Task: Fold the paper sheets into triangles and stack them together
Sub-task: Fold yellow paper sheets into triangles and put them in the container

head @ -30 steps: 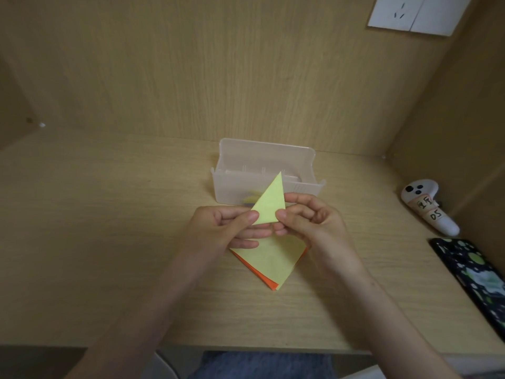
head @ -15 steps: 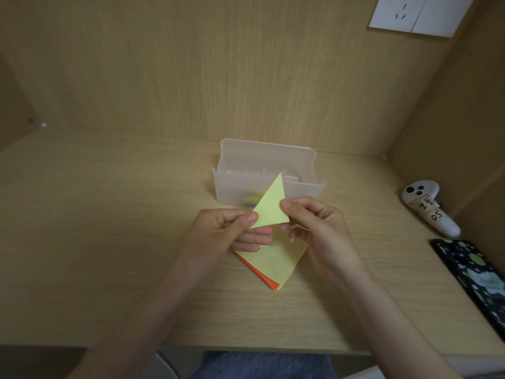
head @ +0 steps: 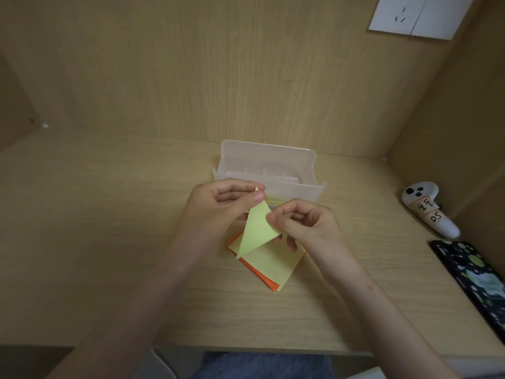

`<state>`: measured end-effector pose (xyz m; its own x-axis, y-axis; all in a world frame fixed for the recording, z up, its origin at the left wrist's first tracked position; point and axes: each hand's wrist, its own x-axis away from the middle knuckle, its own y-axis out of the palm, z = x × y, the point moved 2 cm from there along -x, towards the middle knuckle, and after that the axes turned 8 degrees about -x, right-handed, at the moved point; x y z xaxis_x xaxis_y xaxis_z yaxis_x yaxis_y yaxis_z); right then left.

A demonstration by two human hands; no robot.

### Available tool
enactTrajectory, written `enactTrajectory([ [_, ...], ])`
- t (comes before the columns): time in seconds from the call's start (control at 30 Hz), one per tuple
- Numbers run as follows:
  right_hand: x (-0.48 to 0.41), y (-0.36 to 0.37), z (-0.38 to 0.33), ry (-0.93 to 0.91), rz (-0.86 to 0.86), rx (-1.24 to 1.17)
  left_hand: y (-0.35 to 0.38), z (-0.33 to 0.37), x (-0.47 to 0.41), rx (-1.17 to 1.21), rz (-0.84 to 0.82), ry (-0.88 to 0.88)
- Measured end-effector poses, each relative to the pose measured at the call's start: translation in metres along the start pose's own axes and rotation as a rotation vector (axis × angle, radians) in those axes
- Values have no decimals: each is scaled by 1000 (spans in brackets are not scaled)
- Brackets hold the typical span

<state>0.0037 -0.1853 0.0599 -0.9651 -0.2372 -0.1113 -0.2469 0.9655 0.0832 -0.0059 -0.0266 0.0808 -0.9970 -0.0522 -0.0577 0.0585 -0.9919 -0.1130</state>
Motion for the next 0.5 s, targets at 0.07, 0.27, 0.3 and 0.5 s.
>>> enactTrajectory([
  [0.07,0,0,-1,-5,3,13,-1,-1,0,11,22,-9],
  [0.27,0,0,1,-12,27,-12,0,-6,3,94,98,-39],
  [0.3,0,0,0,-6,39,-34,0,-7,3,106,103,-44],
  [0.5,-2,-3,-2,-7,28,26,-3,-7,3,14,54,-58],
])
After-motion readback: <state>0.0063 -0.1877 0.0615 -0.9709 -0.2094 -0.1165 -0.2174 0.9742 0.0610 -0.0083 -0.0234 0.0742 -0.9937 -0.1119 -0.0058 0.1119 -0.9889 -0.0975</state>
